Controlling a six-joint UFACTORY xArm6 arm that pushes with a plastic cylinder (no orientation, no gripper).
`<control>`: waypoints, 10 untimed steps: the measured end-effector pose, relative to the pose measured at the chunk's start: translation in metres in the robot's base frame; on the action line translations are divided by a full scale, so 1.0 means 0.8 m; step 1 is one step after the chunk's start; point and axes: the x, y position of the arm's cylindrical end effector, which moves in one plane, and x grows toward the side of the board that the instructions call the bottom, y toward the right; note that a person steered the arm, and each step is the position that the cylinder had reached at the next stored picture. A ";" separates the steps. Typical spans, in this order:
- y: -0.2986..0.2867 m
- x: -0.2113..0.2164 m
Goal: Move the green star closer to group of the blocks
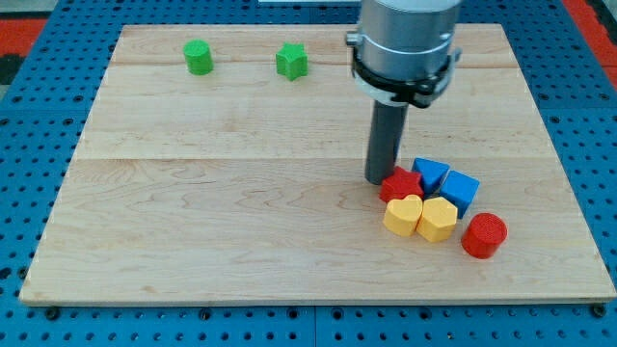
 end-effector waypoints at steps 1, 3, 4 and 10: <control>-0.026 -0.018; -0.033 -0.228; -0.063 -0.295; -0.074 -0.266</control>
